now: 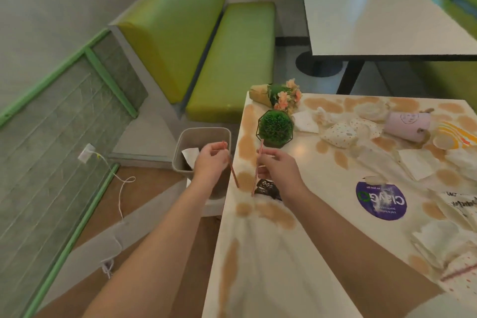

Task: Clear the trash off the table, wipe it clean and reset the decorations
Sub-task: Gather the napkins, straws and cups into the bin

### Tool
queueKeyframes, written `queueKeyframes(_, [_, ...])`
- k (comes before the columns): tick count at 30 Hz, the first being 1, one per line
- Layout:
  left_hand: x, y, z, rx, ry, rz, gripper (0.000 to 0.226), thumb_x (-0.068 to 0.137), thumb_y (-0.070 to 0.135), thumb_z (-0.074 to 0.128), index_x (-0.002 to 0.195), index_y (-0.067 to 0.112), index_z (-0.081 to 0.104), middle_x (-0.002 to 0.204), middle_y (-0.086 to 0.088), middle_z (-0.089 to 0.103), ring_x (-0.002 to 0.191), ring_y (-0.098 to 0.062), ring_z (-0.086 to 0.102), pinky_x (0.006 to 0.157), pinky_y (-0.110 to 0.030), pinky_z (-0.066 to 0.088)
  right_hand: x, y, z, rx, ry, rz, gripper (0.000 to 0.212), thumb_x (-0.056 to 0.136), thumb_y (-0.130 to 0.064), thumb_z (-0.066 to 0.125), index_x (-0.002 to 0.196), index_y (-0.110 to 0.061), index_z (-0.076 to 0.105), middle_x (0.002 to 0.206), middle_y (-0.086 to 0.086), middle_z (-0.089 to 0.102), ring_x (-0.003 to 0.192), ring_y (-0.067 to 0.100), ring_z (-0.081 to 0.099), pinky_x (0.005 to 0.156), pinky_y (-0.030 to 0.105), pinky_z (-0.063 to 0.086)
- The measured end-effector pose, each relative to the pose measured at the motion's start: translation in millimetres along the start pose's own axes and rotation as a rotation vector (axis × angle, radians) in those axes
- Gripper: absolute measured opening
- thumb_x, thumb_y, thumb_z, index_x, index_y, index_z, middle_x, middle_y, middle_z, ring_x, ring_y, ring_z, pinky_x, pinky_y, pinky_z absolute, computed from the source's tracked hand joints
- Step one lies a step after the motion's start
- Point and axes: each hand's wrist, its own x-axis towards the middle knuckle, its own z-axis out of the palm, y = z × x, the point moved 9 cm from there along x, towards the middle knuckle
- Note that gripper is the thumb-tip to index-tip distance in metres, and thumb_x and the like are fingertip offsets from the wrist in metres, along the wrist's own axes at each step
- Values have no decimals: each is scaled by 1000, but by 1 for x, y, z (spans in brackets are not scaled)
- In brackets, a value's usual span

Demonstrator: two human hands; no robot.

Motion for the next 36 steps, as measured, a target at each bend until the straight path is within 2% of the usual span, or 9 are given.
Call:
queueKeyframes(2, [24,-3,-20,19,40,-14,20,94,18,56,113,22,62,103,2,65,87,-11,61,67,-24,45,14,-5,23,-24,-5,0,19,89,-8,62,107,-12,67,87,12,68,70,20,63,65,28,56])
queueKeyframes(8, [90,0,-56,112,75,1,11,94,21,56,98,30,60,105,4,66,88,-15,63,79,-34,52,53,-5,74,-99,-18,6,23,89,-5,64,111,-12,63,87,11,66,66,15,64,64,26,57])
queueKeyframes(14, [142,-16,-67,148,70,12,13,88,21,55,88,34,57,99,4,68,95,-19,67,90,-47,54,92,-6,113,-203,28,-7,19,88,-5,65,105,-14,65,96,15,68,78,26,70,71,37,61])
queueKeyframes(20, [146,-37,-71,138,22,-22,26,94,23,54,119,26,60,117,2,65,108,-17,62,97,-45,50,119,-15,143,-279,80,-74,20,86,-9,64,92,-27,61,85,3,66,79,24,69,78,46,59])
queueKeyframes(23, [141,-42,-76,141,30,-27,30,96,25,54,125,23,58,121,1,64,107,-16,62,94,-40,51,127,-14,150,-303,94,-80,22,86,-8,60,100,-25,66,82,-1,67,80,25,70,77,45,59])
queueKeyframes(26, [133,-43,-81,156,40,-23,27,98,23,52,124,23,58,114,7,61,92,-7,58,75,-21,44,129,-5,151,-390,72,-71,38,91,-8,55,127,-16,64,105,2,71,95,21,67,89,34,54])
queueKeyframes(28, [125,-42,-81,182,40,-9,27,99,23,51,124,22,59,113,7,60,95,-8,54,74,-21,40,124,7,149,-428,17,-11,40,94,-11,55,134,-14,59,128,2,64,110,17,61,97,26,46])
queueKeyframes(33, [97,-36,-67,211,23,8,26,98,29,52,121,23,60,111,6,63,102,-14,59,90,-34,49,99,20,124,-367,-18,64,33,93,-10,54,124,-14,64,109,2,67,92,17,64,92,33,54])
queueKeyframes(36, [74,-30,-47,190,-17,33,24,98,31,52,118,23,61,107,8,63,102,-15,61,84,-31,48,74,10,99,-254,-29,54,24,93,-6,50,111,-11,66,91,6,67,67,16,61,68,27,55])
